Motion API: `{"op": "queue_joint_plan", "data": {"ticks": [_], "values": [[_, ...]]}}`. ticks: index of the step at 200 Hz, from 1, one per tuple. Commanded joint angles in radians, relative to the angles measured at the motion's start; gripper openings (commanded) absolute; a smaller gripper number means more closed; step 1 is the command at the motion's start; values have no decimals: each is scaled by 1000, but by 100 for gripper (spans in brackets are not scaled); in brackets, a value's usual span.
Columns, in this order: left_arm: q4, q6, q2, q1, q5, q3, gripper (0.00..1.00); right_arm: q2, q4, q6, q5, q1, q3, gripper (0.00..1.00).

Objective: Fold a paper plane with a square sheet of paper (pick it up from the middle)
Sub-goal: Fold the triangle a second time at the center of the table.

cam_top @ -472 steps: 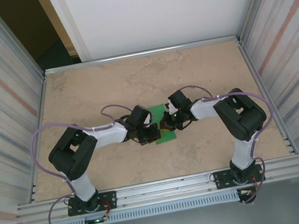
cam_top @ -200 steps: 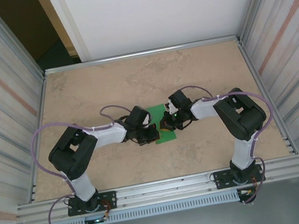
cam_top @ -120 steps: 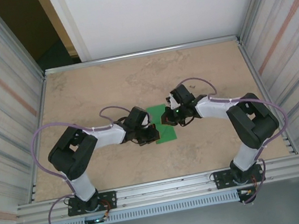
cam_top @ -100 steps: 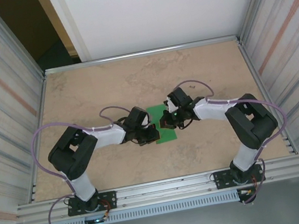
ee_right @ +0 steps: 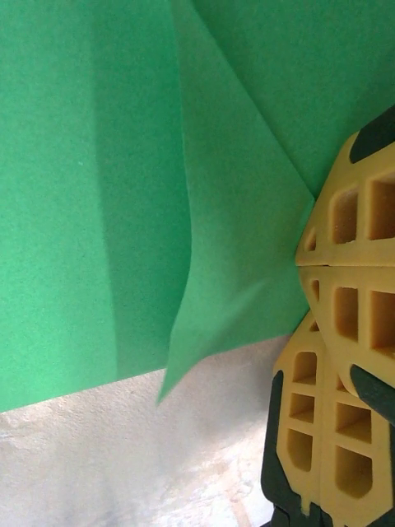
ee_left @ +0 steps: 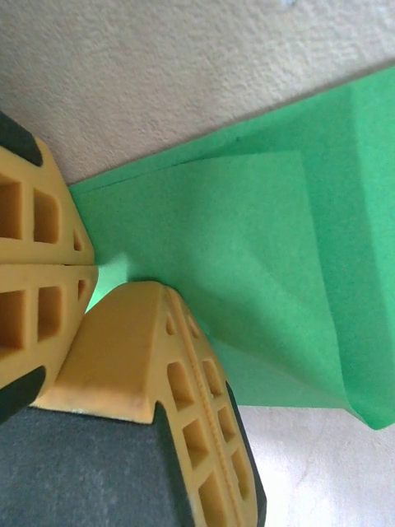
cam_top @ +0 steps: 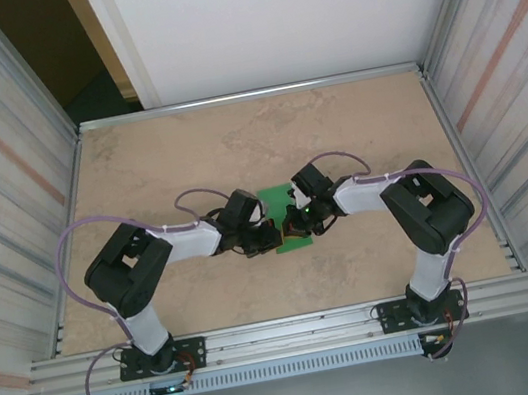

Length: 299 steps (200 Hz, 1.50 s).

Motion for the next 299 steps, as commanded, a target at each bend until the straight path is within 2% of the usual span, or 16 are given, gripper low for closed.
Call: {"op": "queue_joint_plan", "data": {"ticks": [1, 40, 104, 131, 162, 188, 207, 233, 299], "values": [[-113, -10, 43, -2, -57, -61, 0, 38, -3, 0, 17, -7, 7, 0], [-150, -24, 39, -2, -68, -79, 0, 37, -2, -33, 28, -78, 9, 0], [-147, -43, 45, -2, -69, -94, 0, 129, -39, -126, 14, -290, 112, 0], [-160, -31, 50, -2, -68, -70, 0, 84, -83, -153, 17, -339, 151, 0], [-168, -24, 47, -2, -69, -52, 0, -68, -81, -161, -26, -306, 88, 0], [-168, -23, 51, -2, -64, -37, 0, -125, -79, -127, -15, -189, 34, 0], [-162, -26, 53, -2, -63, -35, 0, -113, -53, -78, 4, -117, 17, 0], [-158, -27, 50, -2, -62, -34, 0, -59, -23, -48, 5, -71, 27, 0], [-164, -2, 40, -2, -49, -41, 0, 61, -41, -48, 51, -79, 47, 0]]}}
